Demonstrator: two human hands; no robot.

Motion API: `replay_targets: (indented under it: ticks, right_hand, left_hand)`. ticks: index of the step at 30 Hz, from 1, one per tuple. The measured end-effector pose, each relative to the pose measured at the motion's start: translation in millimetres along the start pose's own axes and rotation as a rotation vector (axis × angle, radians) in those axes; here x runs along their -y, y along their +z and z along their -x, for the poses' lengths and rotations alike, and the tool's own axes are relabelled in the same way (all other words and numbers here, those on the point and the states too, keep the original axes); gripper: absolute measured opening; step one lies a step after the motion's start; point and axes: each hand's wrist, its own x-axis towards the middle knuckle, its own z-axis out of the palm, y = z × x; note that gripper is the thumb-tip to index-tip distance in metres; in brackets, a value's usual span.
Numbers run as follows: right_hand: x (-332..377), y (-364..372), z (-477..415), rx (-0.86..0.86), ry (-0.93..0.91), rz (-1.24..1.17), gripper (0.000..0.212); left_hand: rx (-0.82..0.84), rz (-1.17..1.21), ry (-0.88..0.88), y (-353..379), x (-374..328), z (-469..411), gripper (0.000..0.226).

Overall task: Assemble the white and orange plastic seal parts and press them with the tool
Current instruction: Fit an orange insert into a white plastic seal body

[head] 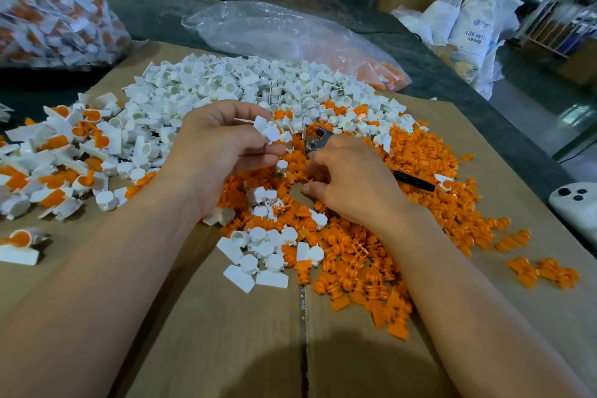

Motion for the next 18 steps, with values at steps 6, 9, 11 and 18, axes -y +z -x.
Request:
replay_targets:
  ticks: [6,9,11,18]
  right_hand:
    - [0.5,-0.4,1.4,-0.021,-0.034,0.044,0.020]
    - [-1.3,-1.3,2.7,-0.033,-0.032,0.011,0.017]
    - [-2.7,-2.1,3.4,-0.034,-0.016,-0.046,0.016]
    - [-6.4,-3.1,3.8,-0.100,0.038,-0.194,0.010]
  left_hand:
    - [0.037,-0.032,0.002,-0.3,-0.2,1.2,0.027]
    - [0.040,-0.065,0.002,-0.2,-1.0,2.1,0.027]
    - [0.045,-0.079,0.004,-0.4,-0.9,3.1,0.027]
    - [0.053,-0.064,0.018,-1.0,-0.6,3.4,0.020]
